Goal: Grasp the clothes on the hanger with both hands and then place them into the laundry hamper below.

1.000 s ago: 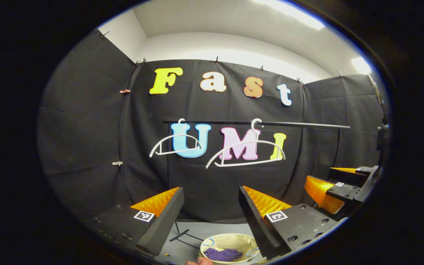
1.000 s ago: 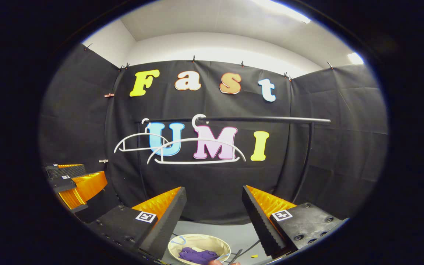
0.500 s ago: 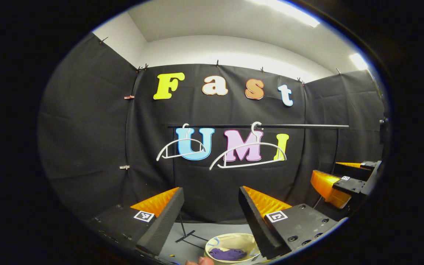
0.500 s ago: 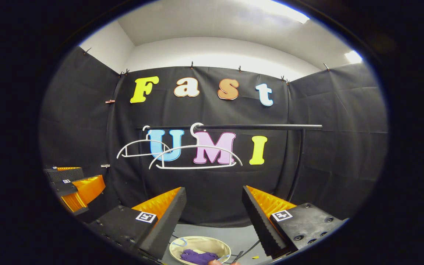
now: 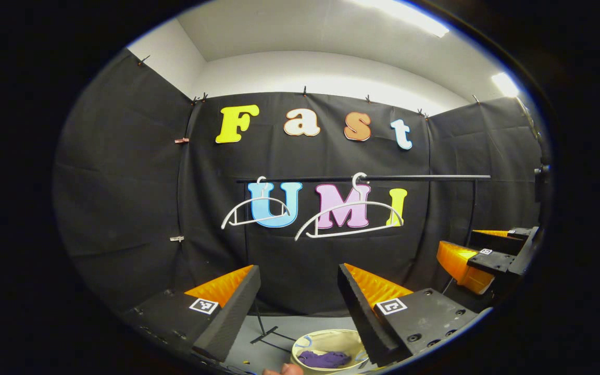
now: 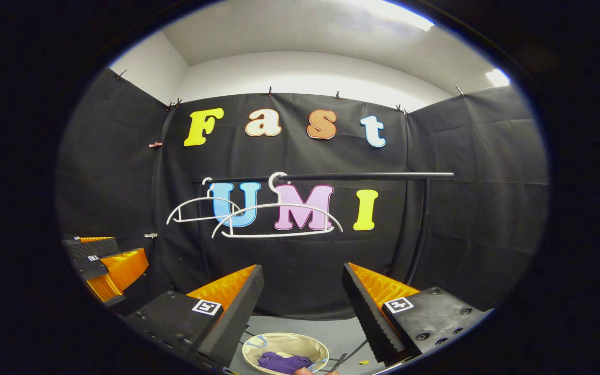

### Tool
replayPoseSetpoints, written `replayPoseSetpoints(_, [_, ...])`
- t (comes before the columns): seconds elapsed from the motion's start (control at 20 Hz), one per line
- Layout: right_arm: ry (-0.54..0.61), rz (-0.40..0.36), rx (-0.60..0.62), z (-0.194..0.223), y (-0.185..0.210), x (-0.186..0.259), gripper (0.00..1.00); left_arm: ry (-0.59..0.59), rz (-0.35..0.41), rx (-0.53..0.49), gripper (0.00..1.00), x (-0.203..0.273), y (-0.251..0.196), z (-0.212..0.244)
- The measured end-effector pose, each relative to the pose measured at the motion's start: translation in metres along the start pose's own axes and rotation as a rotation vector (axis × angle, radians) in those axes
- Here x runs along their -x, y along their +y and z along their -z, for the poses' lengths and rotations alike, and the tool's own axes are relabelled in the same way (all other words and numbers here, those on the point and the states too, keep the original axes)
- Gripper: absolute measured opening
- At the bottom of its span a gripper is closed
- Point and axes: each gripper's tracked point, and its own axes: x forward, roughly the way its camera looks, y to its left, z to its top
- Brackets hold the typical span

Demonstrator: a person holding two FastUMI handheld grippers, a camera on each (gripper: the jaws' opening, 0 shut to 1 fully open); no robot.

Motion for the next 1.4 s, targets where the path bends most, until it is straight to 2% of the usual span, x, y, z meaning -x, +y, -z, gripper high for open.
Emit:
replayPoseSetpoints(0.2, [0.003,-0.007,0.005,0.001,0.001,-0.001,0.98,0.001,0.003,0.004,0.94,0.001,-0.002,-0.001])
replayPoseSetpoints(0.25, [0.005,-0.009,0.005,0.003,0.002,-0.002,0.98,0.0,0.004,0.004,0.91,0.0,-0.002,-0.001])
replayPoseSetpoints(0.35, [0.008,-0.011,0.005,0.003,0.001,-0.003,0.98,0.002,0.005,0.005,0.91,-0.001,-0.003,-0.001])
replayPoseSetpoints(0.45, [0.009,-0.013,0.0,0.002,0.002,-0.004,0.98,0.005,0.007,0.004,0.94,-0.002,-0.003,0.0])
replayPoseSetpoints(0.55, [0.007,-0.012,-0.003,0.002,0.001,-0.003,0.98,0.006,0.007,0.003,0.9,-0.003,-0.002,0.0])
replayPoseSetpoints(0.6, [0.005,-0.012,-0.002,0.001,0.0,-0.003,0.98,0.005,0.007,0.004,0.94,-0.003,-0.003,0.0])
replayPoseSetpoints(0.8, [0.006,-0.01,0.004,0.002,0.0,-0.006,1.0,0.003,0.01,0.007,0.94,-0.005,-0.002,-0.002])
replayPoseSetpoints(0.85, [0.008,-0.01,0.003,0.003,0.0,-0.006,0.98,0.004,0.01,0.008,0.94,-0.005,-0.001,-0.002])
replayPoseSetpoints(1.4, [0.004,-0.007,-0.001,0.001,0.001,-0.009,0.98,0.0,-0.008,0.002,0.94,-0.009,0.005,-0.003])
